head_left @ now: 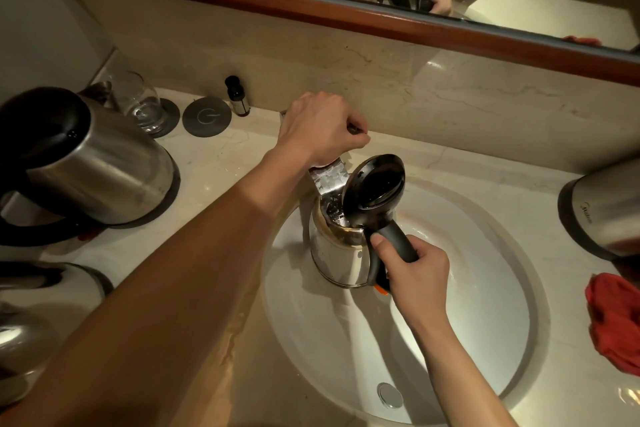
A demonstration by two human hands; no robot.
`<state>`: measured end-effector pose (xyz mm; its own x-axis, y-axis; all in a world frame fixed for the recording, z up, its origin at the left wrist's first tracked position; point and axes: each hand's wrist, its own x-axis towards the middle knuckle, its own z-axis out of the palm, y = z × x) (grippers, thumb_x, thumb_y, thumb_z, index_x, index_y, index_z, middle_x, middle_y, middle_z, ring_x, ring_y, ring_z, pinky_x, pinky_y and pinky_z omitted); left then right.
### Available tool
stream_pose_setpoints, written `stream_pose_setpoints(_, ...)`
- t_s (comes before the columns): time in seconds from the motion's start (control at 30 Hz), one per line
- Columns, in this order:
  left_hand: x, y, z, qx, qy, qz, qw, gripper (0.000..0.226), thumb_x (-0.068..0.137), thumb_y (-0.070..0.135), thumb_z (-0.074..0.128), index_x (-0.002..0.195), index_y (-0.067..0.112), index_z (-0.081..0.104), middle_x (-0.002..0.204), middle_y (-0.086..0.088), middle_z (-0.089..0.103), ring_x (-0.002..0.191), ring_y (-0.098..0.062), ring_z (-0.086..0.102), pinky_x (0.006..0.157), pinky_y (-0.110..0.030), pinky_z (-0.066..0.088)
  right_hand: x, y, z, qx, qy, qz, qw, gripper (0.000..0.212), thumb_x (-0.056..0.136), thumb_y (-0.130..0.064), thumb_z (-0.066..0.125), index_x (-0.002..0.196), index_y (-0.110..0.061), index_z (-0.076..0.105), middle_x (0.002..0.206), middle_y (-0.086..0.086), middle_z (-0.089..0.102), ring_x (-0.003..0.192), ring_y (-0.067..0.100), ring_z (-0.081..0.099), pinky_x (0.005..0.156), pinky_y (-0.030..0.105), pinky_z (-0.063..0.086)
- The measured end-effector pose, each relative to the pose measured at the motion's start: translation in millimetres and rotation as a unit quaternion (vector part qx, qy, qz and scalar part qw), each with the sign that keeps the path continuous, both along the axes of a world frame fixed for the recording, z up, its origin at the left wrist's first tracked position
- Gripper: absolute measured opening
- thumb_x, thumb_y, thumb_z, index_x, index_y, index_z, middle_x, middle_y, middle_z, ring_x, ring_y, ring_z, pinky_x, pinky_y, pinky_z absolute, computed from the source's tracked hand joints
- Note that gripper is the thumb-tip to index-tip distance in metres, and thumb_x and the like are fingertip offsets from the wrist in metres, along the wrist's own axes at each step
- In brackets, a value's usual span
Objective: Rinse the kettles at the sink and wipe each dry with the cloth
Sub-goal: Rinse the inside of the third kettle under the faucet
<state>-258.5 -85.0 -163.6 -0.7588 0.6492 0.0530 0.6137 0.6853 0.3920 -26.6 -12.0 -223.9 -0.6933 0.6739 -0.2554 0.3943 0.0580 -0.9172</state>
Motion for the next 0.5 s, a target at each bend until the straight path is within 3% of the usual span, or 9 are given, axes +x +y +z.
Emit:
stream_pose_setpoints(0.27, -0.7, 0.4, -1.9, -0.001, 0.006, -0.002, 1.0, 0.021, 0.087, 0.051, 0.061, 0.097, 0.041, 0.076, 0.096, 0.014, 0.075, 0.095, -0.018, 0.065, 0.082, -0.031, 0.043, 0.0, 0.0, 2.8, -0.005, -0.005, 0.003, 1.0, 0.041, 0.07, -0.048, 0.076, 0.047, -0.022, 0.054, 0.044, -0.006, 0.042, 0.049, 0.016, 0.038, 0.057, 0.034, 0.037)
stream_pose_setpoints(0.4, 0.3, 0.8, -1.1, 0.005, 0.007, -0.002, 1.0, 0.02, 0.087, 0.049, 0.062, 0.097, 0.04, 0.077, 0.096, 0.015, 0.075, 0.094, -0.016, 0.066, 0.087, -0.031, 0.043, 1.1, 1.6, 0.7, 0.003, 0.001, 0.005, 1.0, 0.05, 0.084, -0.024, 0.084, 0.045, -0.024, 0.054, 0.044, -0.008, 0.042, 0.048, 0.013, 0.037, 0.057, 0.031, 0.035)
stream_pose_setpoints(0.5, 0.5, 0.7, -0.4, 0.006, 0.01, -0.004, 1.0, 0.021, 0.088, 0.049, 0.062, 0.098, 0.039, 0.077, 0.097, 0.014, 0.075, 0.094, -0.016, 0.065, 0.085, -0.03, 0.04, 1.8, 3.1, -1.1, 0.014, 0.003, 0.007, 1.0, 0.051, 0.086, -0.02, 0.084, 0.045, -0.024, 0.053, 0.044, -0.007, 0.043, 0.048, 0.012, 0.037, 0.056, 0.03, 0.033)
